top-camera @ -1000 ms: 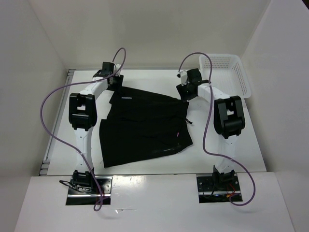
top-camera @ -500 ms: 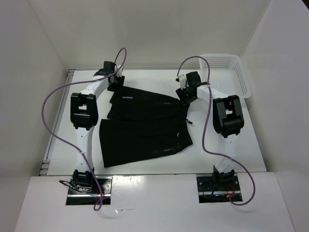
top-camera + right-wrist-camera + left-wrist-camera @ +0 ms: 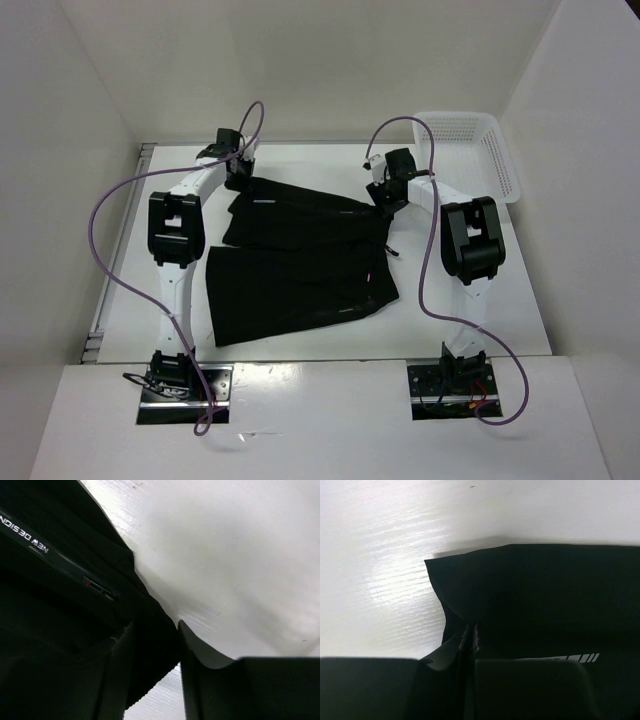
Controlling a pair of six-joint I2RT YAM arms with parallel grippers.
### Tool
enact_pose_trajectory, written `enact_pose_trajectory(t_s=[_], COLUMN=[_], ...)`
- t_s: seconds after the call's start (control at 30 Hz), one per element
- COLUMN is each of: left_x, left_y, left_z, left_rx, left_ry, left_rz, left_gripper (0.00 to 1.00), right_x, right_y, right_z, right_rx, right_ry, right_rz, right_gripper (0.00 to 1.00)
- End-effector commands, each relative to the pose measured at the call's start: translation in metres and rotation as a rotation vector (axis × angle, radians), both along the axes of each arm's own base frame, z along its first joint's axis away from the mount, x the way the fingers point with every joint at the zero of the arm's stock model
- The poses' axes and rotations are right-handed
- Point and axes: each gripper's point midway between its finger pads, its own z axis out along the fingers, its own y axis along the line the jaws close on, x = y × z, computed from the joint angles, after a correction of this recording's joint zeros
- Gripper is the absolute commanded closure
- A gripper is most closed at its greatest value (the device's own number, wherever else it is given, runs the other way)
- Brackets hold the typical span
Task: Fold and stack the shorts
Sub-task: Fold the shorts
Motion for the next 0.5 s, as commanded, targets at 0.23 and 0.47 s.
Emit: enact_pose_trajectory(t_s=[0.23, 0.47], left_x=[0.02, 0.017], left_y=[-0.003, 0.006], left_z=[0.059, 0.126], left_rx=[-0.01, -0.03], left_ry=[-0.124, -0.212], left_rz=[-0.006, 0.002], left_gripper=[1.0, 1.0], right_x=[0.003, 0.024], right_y=[-0.012, -0.008], right_z=[0.006, 0.06], right_rx=[-0.048, -0.043], right_ry=[-0.032, -0.157], right_rz=[0.0, 0.025], right_gripper=[1.0, 1.0])
